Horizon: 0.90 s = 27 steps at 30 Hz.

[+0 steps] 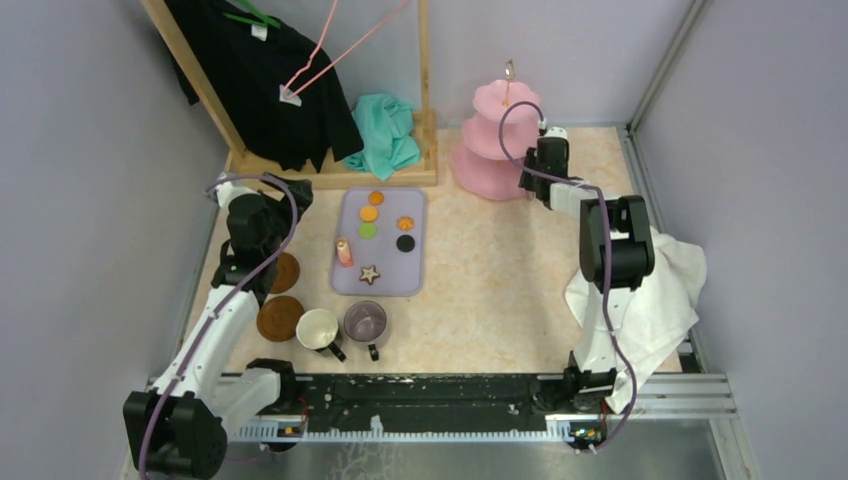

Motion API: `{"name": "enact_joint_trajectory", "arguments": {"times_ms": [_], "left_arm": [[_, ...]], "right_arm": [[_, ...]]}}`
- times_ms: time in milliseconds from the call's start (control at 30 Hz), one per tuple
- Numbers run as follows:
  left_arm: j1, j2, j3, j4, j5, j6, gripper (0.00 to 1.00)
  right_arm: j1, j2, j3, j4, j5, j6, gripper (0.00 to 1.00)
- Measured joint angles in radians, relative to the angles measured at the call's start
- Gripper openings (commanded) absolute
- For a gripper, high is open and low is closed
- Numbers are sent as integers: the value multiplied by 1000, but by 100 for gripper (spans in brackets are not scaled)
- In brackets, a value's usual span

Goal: Serve the afternoon tea
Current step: Place the desert on the desert table.

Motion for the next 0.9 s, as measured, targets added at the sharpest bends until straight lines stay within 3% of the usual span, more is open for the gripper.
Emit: {"name": "enact_joint_trajectory", "arguments": {"times_ms": [300, 533, 900], "left_arm": [[0, 13, -9, 17, 0, -11, 91], [0, 13, -12, 17, 0, -11, 91], [-2, 13, -13, 17, 1, -12, 91]], "right_arm": [[-5, 56, 41, 27, -31, -2, 18], [-5, 59, 41, 48, -55, 5, 45], [-5, 59, 42, 54, -63, 7, 49]]}}
